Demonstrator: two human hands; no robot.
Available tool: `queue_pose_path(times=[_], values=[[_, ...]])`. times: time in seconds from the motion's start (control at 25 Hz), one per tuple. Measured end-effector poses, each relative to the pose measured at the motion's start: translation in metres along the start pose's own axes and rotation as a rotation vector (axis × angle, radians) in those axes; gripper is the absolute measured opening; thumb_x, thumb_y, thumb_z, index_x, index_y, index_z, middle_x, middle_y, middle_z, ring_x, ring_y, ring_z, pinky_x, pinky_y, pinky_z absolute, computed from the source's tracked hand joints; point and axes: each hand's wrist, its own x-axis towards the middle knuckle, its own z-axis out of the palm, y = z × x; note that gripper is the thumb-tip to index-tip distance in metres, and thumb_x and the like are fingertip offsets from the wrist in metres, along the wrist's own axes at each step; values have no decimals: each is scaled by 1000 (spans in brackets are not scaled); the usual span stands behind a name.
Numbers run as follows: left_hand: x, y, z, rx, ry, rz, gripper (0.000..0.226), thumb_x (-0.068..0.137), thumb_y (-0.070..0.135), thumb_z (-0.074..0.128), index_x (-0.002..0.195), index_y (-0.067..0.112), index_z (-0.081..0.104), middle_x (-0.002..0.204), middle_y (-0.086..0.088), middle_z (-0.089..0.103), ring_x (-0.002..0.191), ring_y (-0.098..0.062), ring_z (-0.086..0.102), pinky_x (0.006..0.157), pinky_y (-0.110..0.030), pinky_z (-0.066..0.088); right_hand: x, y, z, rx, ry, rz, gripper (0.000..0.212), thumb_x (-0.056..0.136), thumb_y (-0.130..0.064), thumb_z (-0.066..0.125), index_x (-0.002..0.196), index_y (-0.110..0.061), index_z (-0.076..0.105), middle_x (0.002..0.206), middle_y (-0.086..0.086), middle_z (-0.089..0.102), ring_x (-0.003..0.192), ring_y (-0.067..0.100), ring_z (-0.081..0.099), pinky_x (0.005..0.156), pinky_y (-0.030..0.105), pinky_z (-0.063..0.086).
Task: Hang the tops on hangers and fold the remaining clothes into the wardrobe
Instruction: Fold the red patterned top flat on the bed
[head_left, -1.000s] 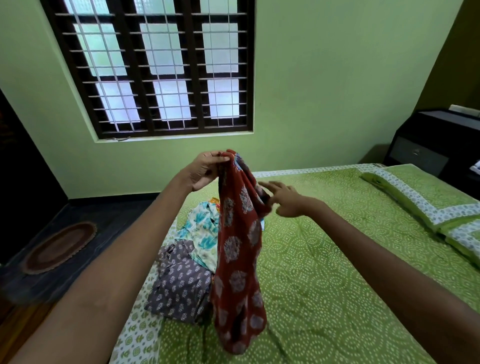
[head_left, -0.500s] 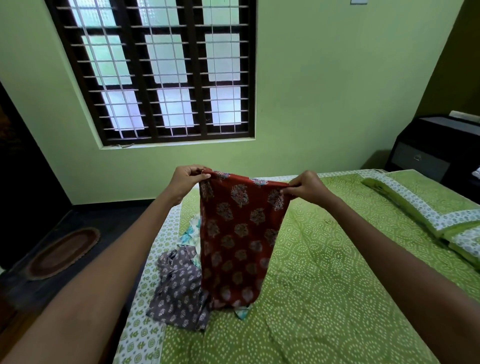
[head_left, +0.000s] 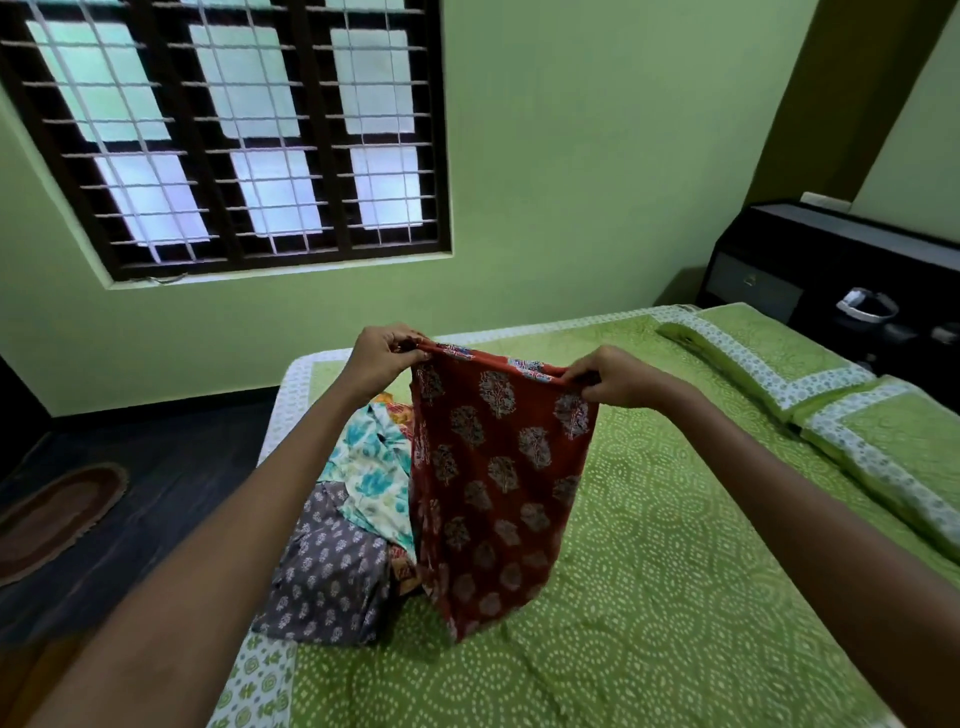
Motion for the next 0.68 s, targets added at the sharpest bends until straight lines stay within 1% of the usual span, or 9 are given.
queue_pose_path(times=[0.12, 0.2, 0.24, 0.32, 0.4, 0.48, 0.52, 0.6, 0.68], values=[[5, 1, 24, -23, -58, 18, 22, 78, -8, 67, 97, 3, 70, 80, 5, 65, 70, 8, 59, 75, -23, 49, -21, 23, -2, -197, -91, 97, 16, 77, -4, 66, 92, -3, 74, 72, 9, 66, 67, 24, 55, 61, 29, 40], [9, 1, 40, -9, -145, 42, 22, 78, -8, 67, 92, 8, 71, 81, 4, 66, 71, 7, 61, 75, -20, 51, -41, 39, -8, -208, -56, 138, 13, 77, -12, 72, 81, 0, 74, 54, -3, 55, 53, 17, 47, 53, 20, 34], [11, 3, 49, 10, -191, 61, 22, 78, -7, 68, 91, 10, 71, 81, 3, 66, 71, 6, 61, 74, -18, 51, -51, 47, -11, -194, -16, 156, 14, 78, -13, 73, 79, 1, 74, 51, -8, 51, 49, 13, 45, 49, 14, 30], [16, 8, 67, 44, -252, 86, 20, 78, -6, 68, 91, 9, 72, 80, 2, 65, 70, 7, 61, 72, -16, 51, -66, 63, -17, -175, 65, 182, 15, 78, -14, 74, 80, 1, 75, 55, -5, 56, 46, 8, 45, 48, 11, 28], [23, 17, 84, 77, -275, 81, 18, 77, -5, 69, 92, 4, 73, 79, -3, 66, 70, 4, 60, 73, -22, 51, -77, 77, -22, -155, 102, 205, 14, 78, -14, 74, 84, -2, 76, 64, 3, 66, 49, 6, 50, 51, 13, 33], [35, 29, 99, 86, -301, 75, 19, 76, -5, 69, 92, 6, 73, 79, -6, 67, 69, 1, 60, 74, -26, 50, -86, 95, -27, -84, 193, 247, 15, 77, -10, 74, 90, -2, 75, 82, 9, 73, 62, 17, 63, 59, 19, 42], [42, 37, 109, 80, -309, 77, 22, 76, -5, 69, 93, 8, 72, 78, -5, 66, 67, 5, 59, 73, -23, 50, -90, 107, -32, -33, 256, 279, 16, 76, -8, 75, 91, -1, 74, 88, 12, 73, 72, 22, 67, 62, 18, 45], [56, 54, 134, 49, -313, 68, 28, 77, -7, 68, 98, 11, 68, 77, -2, 65, 65, 8, 59, 69, -13, 49, -98, 132, -44, 42, 352, 338, 18, 73, -5, 76, 90, 2, 73, 92, 13, 72, 81, 22, 67, 63, 10, 44], [71, 70, 169, 12, -325, 43, 34, 77, -9, 68, 105, 9, 62, 81, -6, 63, 71, -2, 61, 67, -9, 47, -103, 164, -58, 92, 393, 389, 21, 71, -3, 77, 90, 5, 73, 90, 14, 72, 79, 21, 66, 56, 2, 40]])
